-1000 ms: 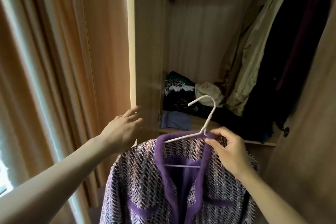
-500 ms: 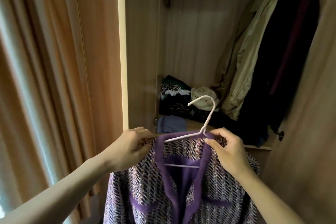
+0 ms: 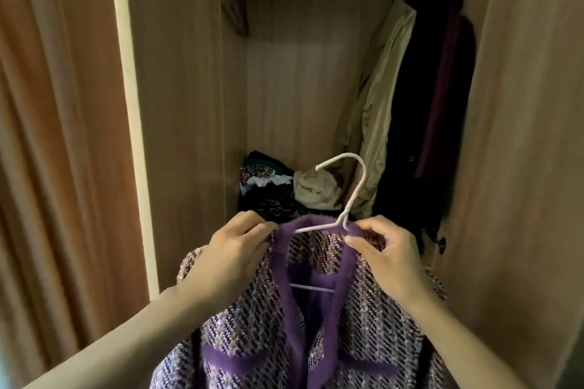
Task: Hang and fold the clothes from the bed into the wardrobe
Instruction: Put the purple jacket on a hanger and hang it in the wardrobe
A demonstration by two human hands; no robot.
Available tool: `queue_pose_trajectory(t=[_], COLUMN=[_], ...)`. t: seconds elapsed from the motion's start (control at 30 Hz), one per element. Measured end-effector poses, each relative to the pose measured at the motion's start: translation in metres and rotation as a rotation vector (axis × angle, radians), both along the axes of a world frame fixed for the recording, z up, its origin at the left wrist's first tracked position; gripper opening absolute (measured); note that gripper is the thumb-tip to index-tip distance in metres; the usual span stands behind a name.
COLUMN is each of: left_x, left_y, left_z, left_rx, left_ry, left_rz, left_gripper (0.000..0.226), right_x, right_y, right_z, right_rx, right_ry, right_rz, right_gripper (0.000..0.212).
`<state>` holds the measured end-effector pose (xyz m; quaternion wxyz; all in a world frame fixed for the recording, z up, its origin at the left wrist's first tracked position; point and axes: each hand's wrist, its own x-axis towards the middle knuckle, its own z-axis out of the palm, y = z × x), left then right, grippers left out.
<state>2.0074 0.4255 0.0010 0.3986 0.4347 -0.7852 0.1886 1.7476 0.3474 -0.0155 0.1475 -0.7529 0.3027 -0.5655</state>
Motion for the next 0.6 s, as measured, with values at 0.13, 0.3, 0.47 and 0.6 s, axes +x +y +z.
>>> queue_pose_trajectory(t=[0.13, 0.3, 0.47, 0.6], left_x=[-0.039, -0.073, -0.084, -0.084], left_y=[-0.017, -0.043, -0.060, -0.071], left_z=[0.021, 0.037, 0.042, 0.045], left_rx=[-0.103, -0.176, -0.206, -0.226], left_ry=[-0.024, 0.042, 0.165, 0.236], left_rz=[0.010, 0.048, 0.074, 0.127], left_gripper=[0.019, 0.021, 0.024, 0.021], right_x=[-0.031, -0.069, -0.105, -0.119], right_y=[-0.007, -0.020, -0.038, -0.053], right_z=[0.021, 0.053, 0.079, 0.090], right_rx=[-0.056, -0.120, -0.204, -0.199], right_ry=[-0.011, 0.037, 0.205, 0.306], right_rz=[-0.060, -0.083, -0.145, -0.187], right_gripper=[0.016, 0.022, 0.024, 0.026])
